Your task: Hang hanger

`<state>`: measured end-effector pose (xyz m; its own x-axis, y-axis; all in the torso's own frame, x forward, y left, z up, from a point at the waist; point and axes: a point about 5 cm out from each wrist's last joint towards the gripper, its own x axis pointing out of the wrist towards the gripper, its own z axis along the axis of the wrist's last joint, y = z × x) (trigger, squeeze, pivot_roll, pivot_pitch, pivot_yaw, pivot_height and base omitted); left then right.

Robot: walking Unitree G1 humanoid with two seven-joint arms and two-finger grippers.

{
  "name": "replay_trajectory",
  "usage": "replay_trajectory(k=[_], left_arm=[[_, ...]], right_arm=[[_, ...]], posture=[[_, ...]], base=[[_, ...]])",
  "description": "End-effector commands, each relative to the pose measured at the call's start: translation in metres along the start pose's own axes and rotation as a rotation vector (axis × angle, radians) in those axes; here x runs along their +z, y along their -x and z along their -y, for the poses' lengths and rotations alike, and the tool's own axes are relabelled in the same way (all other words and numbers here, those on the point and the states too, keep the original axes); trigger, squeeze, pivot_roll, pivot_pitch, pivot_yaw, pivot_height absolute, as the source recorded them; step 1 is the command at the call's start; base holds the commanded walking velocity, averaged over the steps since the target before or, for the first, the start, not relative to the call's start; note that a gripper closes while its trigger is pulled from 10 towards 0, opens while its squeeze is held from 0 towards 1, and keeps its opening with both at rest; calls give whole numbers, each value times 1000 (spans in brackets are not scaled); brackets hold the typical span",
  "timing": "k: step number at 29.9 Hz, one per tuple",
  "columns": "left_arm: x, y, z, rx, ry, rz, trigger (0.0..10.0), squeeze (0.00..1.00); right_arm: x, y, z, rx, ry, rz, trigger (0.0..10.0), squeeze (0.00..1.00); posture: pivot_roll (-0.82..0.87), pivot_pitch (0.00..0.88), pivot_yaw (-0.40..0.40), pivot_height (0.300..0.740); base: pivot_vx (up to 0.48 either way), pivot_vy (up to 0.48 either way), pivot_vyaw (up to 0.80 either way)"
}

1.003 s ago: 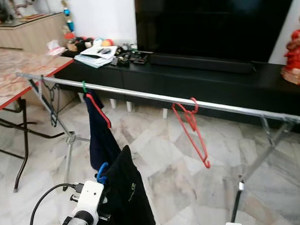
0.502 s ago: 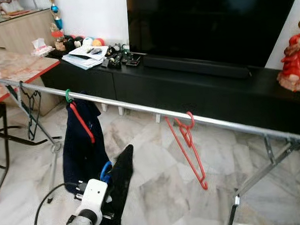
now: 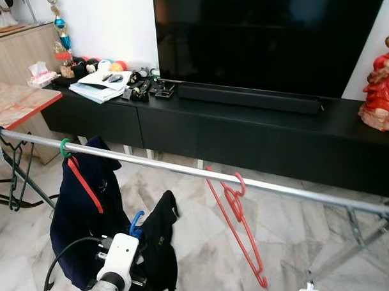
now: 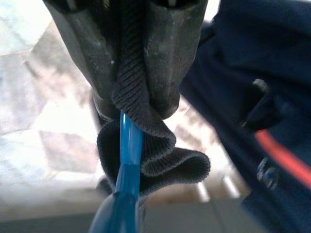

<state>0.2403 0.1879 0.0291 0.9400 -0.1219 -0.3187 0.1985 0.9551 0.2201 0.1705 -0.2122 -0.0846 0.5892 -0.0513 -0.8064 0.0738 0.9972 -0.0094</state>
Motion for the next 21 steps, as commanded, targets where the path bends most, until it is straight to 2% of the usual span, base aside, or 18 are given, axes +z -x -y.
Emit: replay_trajectory(k=[1, 3, 8, 10, 12, 14, 18, 21], left_arm=[[3, 0, -4, 17, -9, 22, 10000, 0], [4, 0, -6, 19, -17, 25, 10000, 0], [13, -6, -11, 12, -33, 48, 10000, 0], [22, -13, -16, 14, -39, 80, 10000, 0], [24, -15, -17, 24, -33, 89, 10000, 0], [22, -14, -17, 23, -34, 83, 10000, 0], [18, -12, -15, 25, -22, 76, 10000, 0], [17, -11, -13, 24, -17, 76, 10000, 0]], right_arm=[[-6, 2, 4, -3, 2, -21, 10000, 0], [-4, 2, 7, -7, 0, -15, 10000, 0], [-2, 1, 4, -1, 9, -17, 10000, 0], [-1, -2, -10, 11, 8, -17, 10000, 0], [0, -2, -16, 16, 8, -17, 10000, 0], [0, -4, -29, 30, 8, -17, 10000, 0], [1, -4, -36, 36, 13, -18, 10000, 0], [2, -5, -34, 31, 18, -19, 10000, 0]], posture=[[35, 24, -19, 740], [35, 24, -19, 740], [35, 23, -17, 740], [33, 17, -11, 740], [33, 17, -11, 740], [27, 12, -7, 740], [30, 10, -10, 740], [33, 10, -12, 740]], base=[[0, 0, 0], [0, 0, 0], [0, 0, 0], [0, 0, 0], [0, 0, 0], [0, 0, 0], [0, 0, 0], [0, 0, 0]])
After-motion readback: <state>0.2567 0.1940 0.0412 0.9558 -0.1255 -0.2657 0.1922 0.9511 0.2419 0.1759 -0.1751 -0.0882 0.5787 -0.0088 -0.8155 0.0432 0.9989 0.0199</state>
